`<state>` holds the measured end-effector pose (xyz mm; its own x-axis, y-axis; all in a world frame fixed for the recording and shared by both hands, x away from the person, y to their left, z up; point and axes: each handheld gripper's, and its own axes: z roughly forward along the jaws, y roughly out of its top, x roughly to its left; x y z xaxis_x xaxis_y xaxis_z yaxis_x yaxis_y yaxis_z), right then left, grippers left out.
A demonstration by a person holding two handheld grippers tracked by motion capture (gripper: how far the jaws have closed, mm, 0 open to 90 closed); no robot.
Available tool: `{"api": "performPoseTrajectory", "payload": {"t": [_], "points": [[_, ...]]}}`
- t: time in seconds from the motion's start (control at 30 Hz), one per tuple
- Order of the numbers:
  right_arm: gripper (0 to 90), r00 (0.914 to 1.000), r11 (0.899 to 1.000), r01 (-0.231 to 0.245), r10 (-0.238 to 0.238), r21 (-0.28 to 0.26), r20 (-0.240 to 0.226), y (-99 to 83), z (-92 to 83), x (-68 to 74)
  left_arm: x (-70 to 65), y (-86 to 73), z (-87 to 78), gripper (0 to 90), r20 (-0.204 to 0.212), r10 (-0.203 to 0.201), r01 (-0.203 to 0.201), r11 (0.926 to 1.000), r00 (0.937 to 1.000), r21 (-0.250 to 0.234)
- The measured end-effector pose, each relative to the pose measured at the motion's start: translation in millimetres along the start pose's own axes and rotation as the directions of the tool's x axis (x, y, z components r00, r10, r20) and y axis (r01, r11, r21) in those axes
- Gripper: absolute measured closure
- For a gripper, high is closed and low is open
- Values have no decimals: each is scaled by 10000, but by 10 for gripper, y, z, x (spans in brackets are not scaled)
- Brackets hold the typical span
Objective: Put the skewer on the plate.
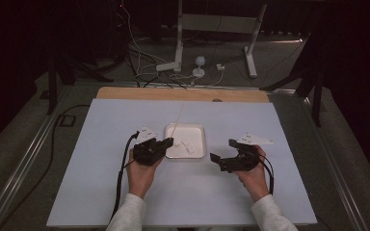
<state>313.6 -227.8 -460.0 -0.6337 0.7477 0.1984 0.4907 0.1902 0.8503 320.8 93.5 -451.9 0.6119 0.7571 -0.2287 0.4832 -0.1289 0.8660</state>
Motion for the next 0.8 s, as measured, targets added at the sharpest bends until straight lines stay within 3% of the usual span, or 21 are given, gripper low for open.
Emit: {"api": "performPoseTrajectory", "payload": {"t": [0.4,0.47,0.8], "points": [[0,9993,9997,-88,97,-248,358,-222,-351,-139,-13,23,110,894,-108,-85,87,9999,9999,131],[0,9987,9990,-274,288,-344,419,-257,-399,-174,-8,19,130,894,-155,-102,105,9998,9998,192],[0,9956,9961,-542,593,-699,724,-292,-522,-269,2,-18,262,892,-295,-269,282,9985,9992,461]]}}
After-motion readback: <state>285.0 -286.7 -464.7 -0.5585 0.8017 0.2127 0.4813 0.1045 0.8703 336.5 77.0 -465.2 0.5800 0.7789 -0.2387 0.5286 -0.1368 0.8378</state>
